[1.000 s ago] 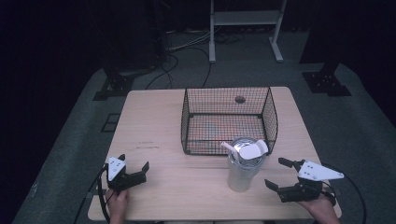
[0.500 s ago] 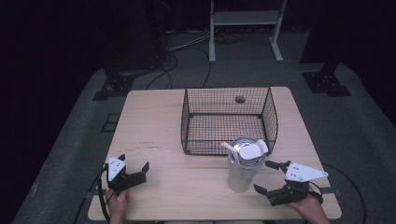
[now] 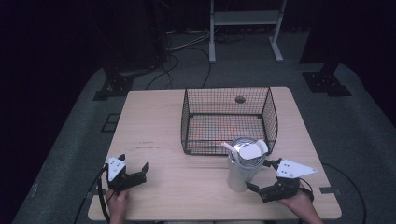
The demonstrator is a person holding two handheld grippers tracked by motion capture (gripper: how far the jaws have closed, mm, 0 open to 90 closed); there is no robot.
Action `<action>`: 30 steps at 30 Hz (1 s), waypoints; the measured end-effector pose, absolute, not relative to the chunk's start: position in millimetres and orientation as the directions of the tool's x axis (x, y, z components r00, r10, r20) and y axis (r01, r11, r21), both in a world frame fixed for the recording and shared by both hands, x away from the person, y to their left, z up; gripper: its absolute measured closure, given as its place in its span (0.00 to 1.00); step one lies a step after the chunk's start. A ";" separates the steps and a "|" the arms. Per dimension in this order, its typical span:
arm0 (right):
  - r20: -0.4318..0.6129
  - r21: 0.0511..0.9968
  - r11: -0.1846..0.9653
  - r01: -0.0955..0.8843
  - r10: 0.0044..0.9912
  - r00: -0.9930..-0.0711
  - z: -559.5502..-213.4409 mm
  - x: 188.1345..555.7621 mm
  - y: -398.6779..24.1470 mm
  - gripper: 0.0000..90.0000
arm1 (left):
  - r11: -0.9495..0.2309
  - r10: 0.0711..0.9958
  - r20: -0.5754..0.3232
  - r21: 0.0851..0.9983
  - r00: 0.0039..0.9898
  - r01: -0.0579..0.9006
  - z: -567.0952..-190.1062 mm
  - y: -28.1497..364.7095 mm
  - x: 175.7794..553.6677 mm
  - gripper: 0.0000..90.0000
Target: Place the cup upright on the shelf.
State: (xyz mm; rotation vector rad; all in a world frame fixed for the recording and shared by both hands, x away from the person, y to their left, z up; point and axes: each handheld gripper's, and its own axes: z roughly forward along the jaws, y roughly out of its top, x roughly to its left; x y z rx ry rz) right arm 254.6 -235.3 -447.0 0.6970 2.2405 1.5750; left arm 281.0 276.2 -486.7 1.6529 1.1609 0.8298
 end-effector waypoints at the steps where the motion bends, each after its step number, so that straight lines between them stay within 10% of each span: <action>1: 0.021 0.939 0.276 0.206 0.553 -0.833 -447.2 256.3 -232.8 0.09 | -0.130 0.945 0.019 0.938 0.328 0.322 -486.7 276.1 280.9 0.00; 30: -0.017 0.967 0.222 0.126 0.545 -0.838 -457.2 271.9 -208.8 0.09 | -0.133 0.944 0.021 0.938 0.330 0.320 -486.8 275.8 280.9 0.00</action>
